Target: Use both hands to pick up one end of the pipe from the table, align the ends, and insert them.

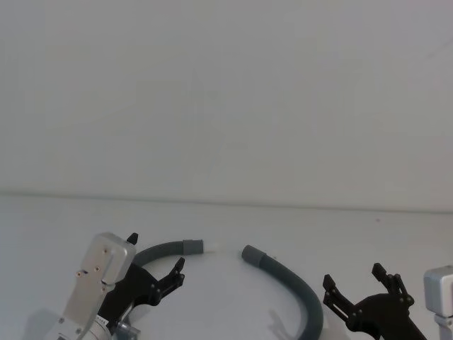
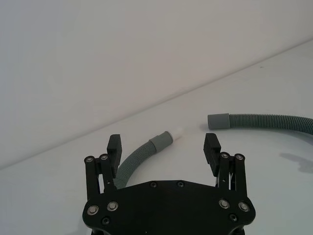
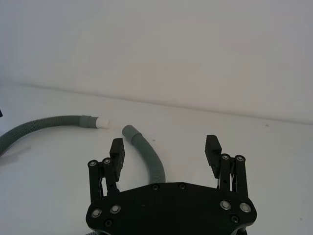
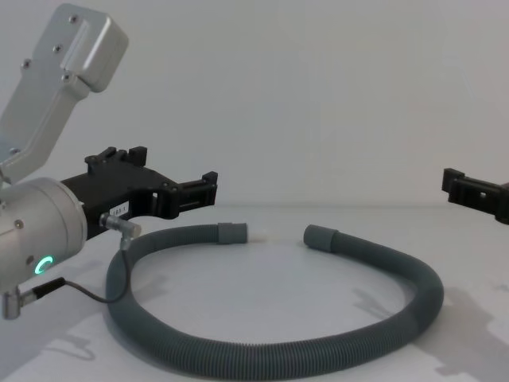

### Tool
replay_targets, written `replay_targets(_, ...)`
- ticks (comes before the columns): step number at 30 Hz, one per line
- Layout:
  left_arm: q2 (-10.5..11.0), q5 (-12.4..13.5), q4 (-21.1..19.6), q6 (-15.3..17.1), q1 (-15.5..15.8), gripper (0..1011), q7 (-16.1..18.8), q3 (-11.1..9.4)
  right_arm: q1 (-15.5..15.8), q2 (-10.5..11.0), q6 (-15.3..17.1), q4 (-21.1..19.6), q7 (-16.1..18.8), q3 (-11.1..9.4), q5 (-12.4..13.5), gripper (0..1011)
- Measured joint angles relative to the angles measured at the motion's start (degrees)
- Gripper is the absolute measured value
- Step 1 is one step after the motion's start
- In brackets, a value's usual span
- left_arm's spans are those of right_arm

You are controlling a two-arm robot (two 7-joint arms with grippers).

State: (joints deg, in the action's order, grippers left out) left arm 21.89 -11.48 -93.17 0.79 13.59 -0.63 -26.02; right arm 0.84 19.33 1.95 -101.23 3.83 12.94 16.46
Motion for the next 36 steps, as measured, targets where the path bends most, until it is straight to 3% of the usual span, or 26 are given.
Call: replay_targets(36,0.0,0.0,0.0,0.0,0.0,1001,0.0,0.0,0.0,0.0,0.0,0.0,0.0,0.0,0.0,1004)
